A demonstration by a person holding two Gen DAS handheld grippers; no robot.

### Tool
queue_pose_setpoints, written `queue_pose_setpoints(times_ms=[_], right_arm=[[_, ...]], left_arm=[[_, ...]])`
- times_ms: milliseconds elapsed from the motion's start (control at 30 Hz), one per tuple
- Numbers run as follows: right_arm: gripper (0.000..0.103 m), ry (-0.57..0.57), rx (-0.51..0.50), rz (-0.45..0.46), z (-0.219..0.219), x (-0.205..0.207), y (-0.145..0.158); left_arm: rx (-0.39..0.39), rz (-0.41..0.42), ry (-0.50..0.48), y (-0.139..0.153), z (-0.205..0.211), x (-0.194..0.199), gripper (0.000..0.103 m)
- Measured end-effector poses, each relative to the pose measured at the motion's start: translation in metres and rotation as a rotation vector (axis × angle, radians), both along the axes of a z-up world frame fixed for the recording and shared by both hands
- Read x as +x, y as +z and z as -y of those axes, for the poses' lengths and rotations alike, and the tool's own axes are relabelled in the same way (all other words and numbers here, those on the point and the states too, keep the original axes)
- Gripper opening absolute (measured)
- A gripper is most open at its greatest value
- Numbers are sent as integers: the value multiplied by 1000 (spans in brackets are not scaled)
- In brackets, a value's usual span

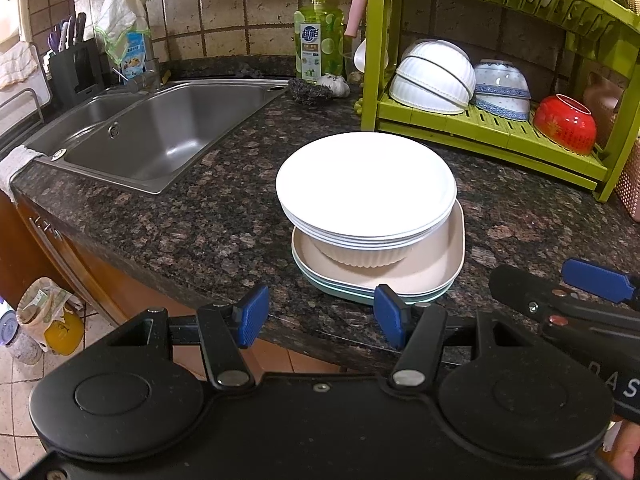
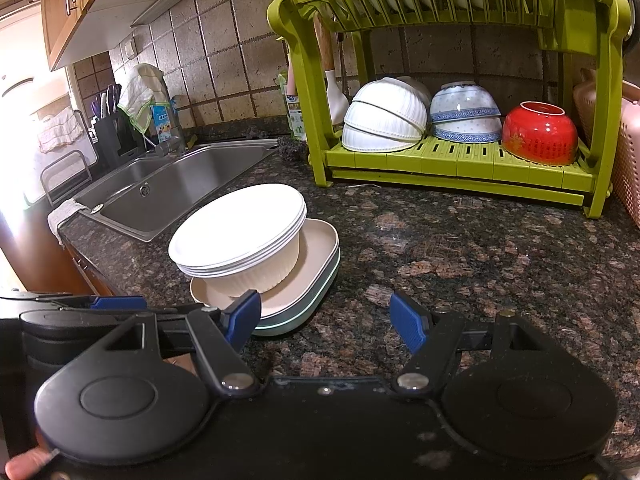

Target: Organize plates and bowls

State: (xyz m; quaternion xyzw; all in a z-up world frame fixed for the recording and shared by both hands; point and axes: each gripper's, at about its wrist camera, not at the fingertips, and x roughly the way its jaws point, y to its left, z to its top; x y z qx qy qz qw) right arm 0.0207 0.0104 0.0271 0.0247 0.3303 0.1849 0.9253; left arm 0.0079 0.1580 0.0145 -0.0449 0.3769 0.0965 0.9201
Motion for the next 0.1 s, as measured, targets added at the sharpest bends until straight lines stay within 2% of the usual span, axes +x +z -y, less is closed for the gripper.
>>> queue_pose_setpoints(times_ms=[100], right_arm=[[75,-1,-1,0,0,0,0]], left_arm=[[4,2,0,0,1,0,63]])
